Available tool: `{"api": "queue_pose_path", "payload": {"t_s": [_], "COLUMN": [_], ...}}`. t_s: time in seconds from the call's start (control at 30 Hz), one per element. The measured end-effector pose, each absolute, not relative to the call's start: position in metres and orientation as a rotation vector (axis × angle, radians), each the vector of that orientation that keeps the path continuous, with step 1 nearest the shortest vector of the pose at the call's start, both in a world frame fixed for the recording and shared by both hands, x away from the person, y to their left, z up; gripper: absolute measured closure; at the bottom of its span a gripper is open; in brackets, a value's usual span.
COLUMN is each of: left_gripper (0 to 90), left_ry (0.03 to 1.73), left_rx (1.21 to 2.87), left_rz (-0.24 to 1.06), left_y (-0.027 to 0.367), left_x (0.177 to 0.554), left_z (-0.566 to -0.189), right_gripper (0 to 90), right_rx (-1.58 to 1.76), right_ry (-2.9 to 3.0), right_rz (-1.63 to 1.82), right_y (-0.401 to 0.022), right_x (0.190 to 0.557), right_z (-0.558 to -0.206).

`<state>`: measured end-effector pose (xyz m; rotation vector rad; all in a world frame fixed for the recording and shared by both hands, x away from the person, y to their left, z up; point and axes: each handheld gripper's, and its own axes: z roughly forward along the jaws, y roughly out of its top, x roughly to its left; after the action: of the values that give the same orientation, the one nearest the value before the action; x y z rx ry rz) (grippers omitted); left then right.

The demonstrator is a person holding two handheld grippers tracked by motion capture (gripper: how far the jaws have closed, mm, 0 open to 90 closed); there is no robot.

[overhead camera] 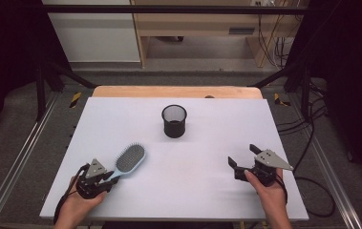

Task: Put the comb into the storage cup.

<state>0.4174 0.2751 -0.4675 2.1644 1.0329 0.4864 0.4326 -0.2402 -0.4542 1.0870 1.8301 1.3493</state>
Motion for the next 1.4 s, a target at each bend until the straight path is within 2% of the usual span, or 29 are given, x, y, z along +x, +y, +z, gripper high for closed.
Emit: {"api": "queue_pose_path", "payload": {"t_s": [0.37,0.57,0.9,1.07,1.4], "left_gripper": [69.1,69.2,69.2,69.2,69.2], "left_ry": [1.009,0.943,0.84,0.831,0.823], "left_rx": [2.066,2.003,1.885,1.834,1.788], "left_rz": [0.525,0.577,0.627,0.629,0.612], "left_y": [0.279,0.275,0.242,0.23,0.219], "left_x": [0.423,0.428,0.462,0.474,0.466], "left_z": [-0.46,-0.446,-0.418,-0.421,-0.431], "right_gripper": [6.6,6.6,6.6,6.6,6.5], "right_rx": [1.083,1.084,1.086,1.09,1.098], "right_ry": [1.841,1.837,1.832,1.834,1.839], "right_rz": [1.345,1.344,1.345,1.346,1.379], "right_y": [-0.239,-0.239,-0.24,-0.239,-0.234], "right_x": [0.433,0.433,0.432,0.432,0.432], "right_z": [-0.455,-0.455,-0.455,-0.455,-0.454]}}
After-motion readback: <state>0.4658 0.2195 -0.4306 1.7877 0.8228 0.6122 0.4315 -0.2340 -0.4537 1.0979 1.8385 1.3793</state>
